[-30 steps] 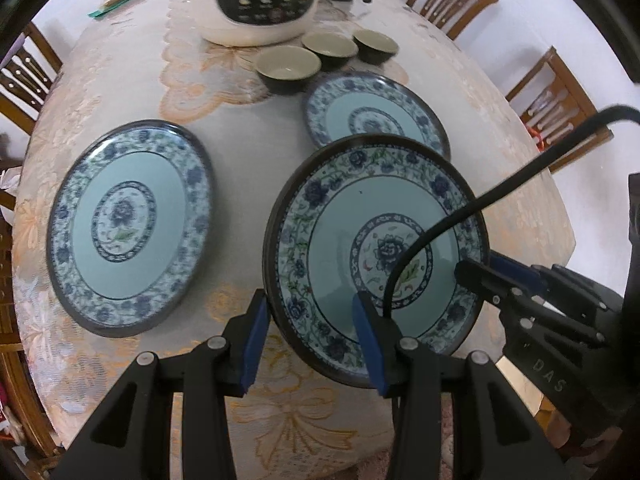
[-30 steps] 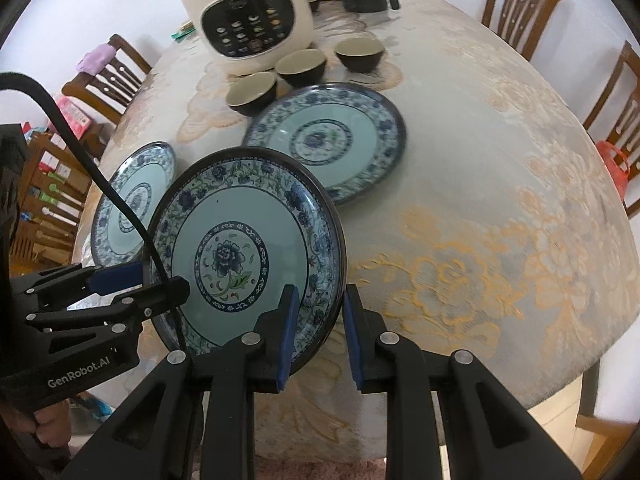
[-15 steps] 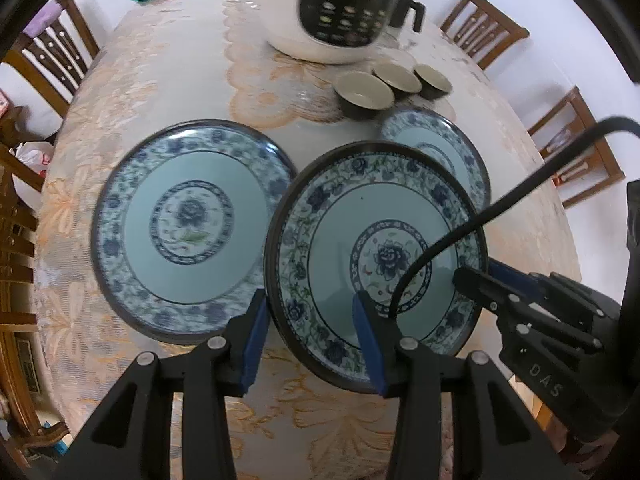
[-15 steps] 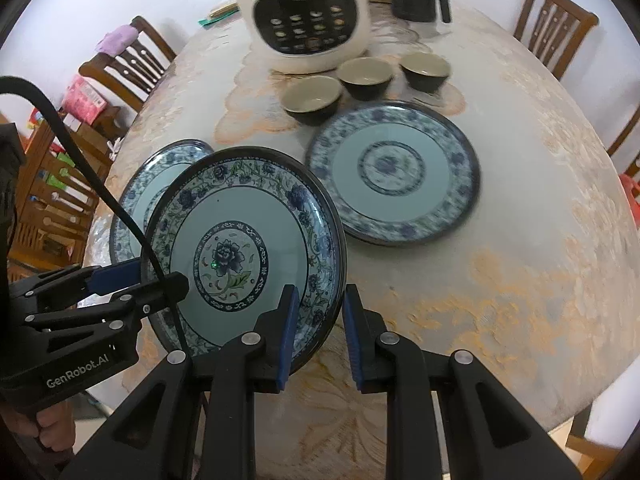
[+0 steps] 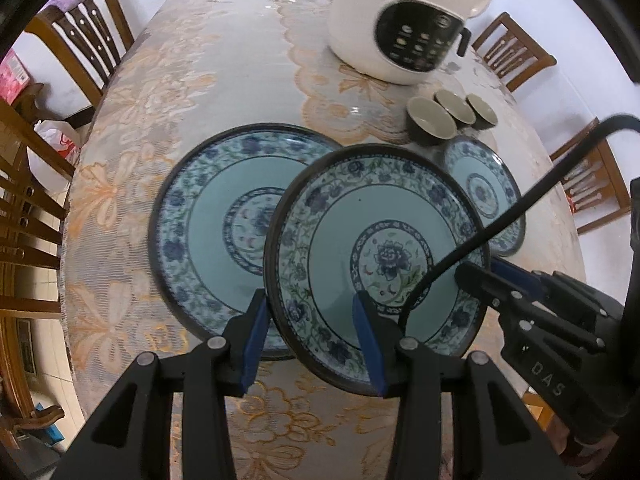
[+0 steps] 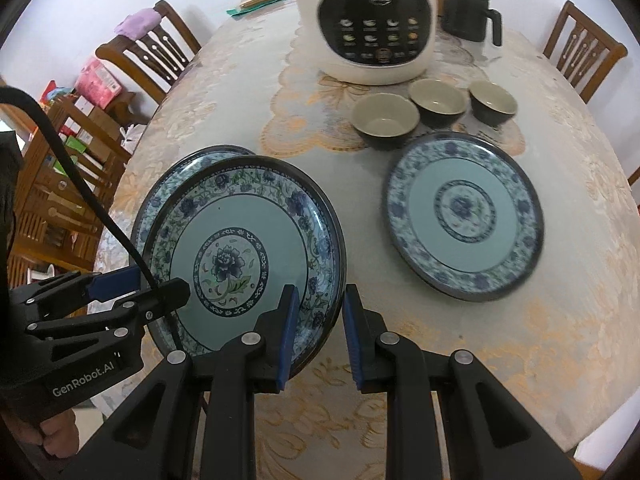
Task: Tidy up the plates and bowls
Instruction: 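Lower the held plate onto the other plate with both grippers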
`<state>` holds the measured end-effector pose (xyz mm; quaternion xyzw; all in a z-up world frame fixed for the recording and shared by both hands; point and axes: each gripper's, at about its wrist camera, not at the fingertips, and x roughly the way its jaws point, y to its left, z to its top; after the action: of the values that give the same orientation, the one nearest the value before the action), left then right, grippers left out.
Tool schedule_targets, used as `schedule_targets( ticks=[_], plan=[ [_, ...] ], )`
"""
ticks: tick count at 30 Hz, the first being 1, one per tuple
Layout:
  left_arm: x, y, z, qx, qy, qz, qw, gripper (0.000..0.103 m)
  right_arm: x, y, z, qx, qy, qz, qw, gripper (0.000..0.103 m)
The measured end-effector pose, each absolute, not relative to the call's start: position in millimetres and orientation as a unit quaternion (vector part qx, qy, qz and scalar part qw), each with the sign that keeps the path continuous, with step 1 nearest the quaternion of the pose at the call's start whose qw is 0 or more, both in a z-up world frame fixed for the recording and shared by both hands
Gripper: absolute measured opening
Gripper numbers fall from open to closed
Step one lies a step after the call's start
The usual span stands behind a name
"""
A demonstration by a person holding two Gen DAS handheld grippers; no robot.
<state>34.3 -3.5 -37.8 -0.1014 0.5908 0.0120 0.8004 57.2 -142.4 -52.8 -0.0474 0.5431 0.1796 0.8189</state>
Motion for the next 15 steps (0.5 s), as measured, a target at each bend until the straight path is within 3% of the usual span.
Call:
schedule_targets(
  ticks=[15],
  plan=[
    [42.1, 39.6, -50.5, -0.111, 0.596, 0.039, 0.794, 0.044, 71.2, -97.3, -70.0, -0.051, 0.554, 0.188, 0.810, 0.024]
  ],
)
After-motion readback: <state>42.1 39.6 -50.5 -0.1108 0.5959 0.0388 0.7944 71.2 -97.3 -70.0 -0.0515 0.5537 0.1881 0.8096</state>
